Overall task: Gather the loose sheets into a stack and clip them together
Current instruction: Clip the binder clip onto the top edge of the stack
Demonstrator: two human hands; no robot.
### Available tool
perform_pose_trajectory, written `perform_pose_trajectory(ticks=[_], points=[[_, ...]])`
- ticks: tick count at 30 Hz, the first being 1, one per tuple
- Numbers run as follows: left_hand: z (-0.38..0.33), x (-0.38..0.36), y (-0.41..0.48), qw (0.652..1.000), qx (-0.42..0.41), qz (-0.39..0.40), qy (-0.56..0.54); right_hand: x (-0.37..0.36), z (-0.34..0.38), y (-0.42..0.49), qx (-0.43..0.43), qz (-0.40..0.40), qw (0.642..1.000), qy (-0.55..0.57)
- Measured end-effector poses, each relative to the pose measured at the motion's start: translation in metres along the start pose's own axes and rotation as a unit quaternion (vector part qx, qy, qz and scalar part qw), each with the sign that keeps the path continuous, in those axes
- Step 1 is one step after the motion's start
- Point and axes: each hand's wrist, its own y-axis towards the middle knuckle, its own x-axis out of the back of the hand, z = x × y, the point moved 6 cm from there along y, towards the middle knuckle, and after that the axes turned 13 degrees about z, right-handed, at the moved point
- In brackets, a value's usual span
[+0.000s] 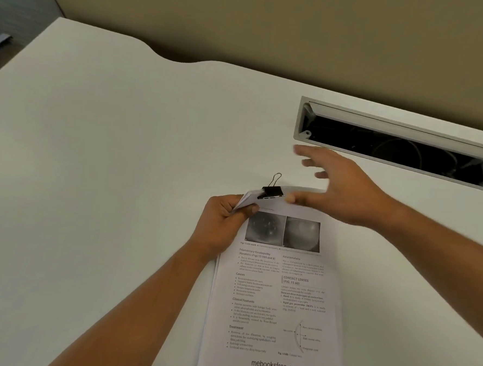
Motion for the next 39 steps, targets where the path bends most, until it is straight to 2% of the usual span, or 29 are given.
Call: perform_pose_trajectory(ticks=[2,4,5,7,8,9,12,14,18,22,24,26,31,34,37,39], points=[[0.002,0.003,-0.001,1.0,0.003,-0.008,-0.025,0.0,-0.03,-0.02,-0.047,-0.101,0.99,0.082],[0.002,0.004,-0.001,0.999,0.009,-0.01,-0.046,-0.01,-0.061,-0.047,-0.115,-0.163,0.963,0.182],[0.001,0.004,-0.002,0.998,0.013,-0.01,-0.057,-0.022,-0.074,-0.06,-0.14,-0.168,0.94,0.263],[0.0,0.005,-0.003,0.996,0.023,-0.007,-0.091,-0.049,-0.093,-0.082,-0.149,-0.165,0.868,0.445],[-0.001,0.006,-0.004,0.993,0.025,-0.005,-0.115,-0.062,-0.096,-0.09,-0.149,-0.152,0.843,0.495],[-0.003,0.006,-0.006,0.99,0.03,-0.005,-0.141,-0.073,-0.092,-0.098,-0.146,-0.128,0.836,0.513],[-0.004,0.009,-0.011,0.978,0.051,-0.005,-0.204,-0.097,-0.078,-0.116,-0.15,-0.064,0.861,0.482],[-0.003,0.013,-0.014,0.971,0.067,-0.012,-0.227,-0.11,-0.074,-0.121,-0.149,-0.047,0.855,0.494],[-0.004,0.019,-0.025,0.968,0.094,-0.019,-0.233,-0.116,-0.07,-0.115,-0.147,-0.119,0.869,0.457],[0.002,0.016,-0.049,0.972,0.15,0.011,-0.178,-0.114,-0.065,-0.092,-0.156,-0.161,0.839,0.495],[0.007,0.02,-0.055,0.975,0.17,0.003,-0.141,-0.108,-0.058,-0.073,-0.156,-0.167,0.823,0.52],[0.006,0.031,-0.049,0.982,0.159,-0.019,-0.102,-0.1,-0.055,-0.051,-0.159,-0.162,0.825,0.517],[-0.015,0.074,-0.003,0.986,0.118,-0.114,-0.006,-0.072,-0.05,0.013,-0.153,-0.125,0.861,0.469],[-0.023,0.094,0.029,0.984,0.106,-0.132,0.063,-0.051,-0.045,0.045,-0.135,-0.123,0.894,0.41],[-0.027,0.107,0.05,0.972,0.1,-0.165,0.133,-0.041,-0.048,0.065,-0.135,-0.126,0.928,0.323],[-0.03,0.115,0.056,0.952,0.106,-0.207,0.201,-0.038,-0.048,0.07,-0.14,-0.139,0.948,0.25]])
